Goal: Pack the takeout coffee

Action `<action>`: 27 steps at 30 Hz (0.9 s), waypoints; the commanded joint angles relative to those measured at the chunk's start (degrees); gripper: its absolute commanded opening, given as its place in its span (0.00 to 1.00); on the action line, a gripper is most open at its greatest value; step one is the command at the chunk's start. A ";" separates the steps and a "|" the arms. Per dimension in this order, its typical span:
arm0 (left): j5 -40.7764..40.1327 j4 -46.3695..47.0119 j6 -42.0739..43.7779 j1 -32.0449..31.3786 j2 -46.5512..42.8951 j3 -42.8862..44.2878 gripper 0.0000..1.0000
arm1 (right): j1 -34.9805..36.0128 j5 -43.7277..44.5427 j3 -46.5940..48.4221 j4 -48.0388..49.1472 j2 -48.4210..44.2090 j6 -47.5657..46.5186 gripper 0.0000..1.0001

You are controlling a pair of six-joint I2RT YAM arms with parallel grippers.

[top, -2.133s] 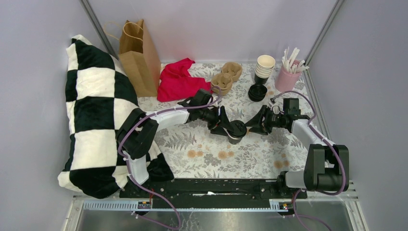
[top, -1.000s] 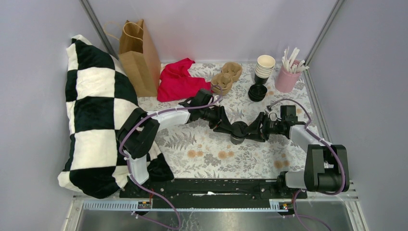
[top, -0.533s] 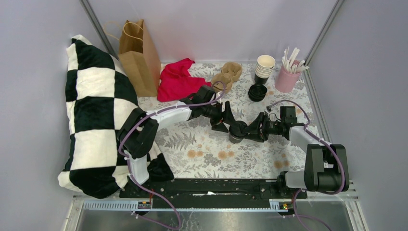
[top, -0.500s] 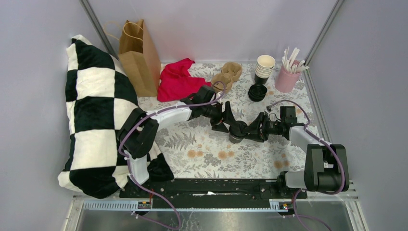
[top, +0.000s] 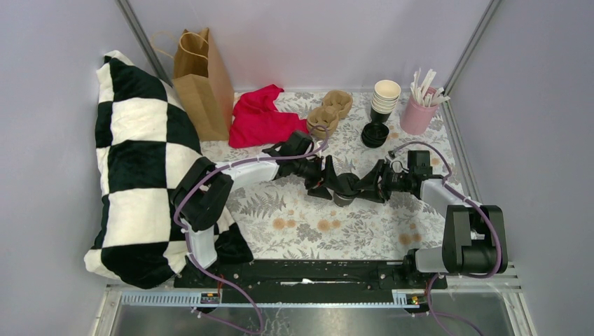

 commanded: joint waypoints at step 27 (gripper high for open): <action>-0.31 -1.80 8.86 4.45 -2.92 -4.15 0.65 | 0.40 3.09 4.52 -4.96 1.95 -3.78 0.57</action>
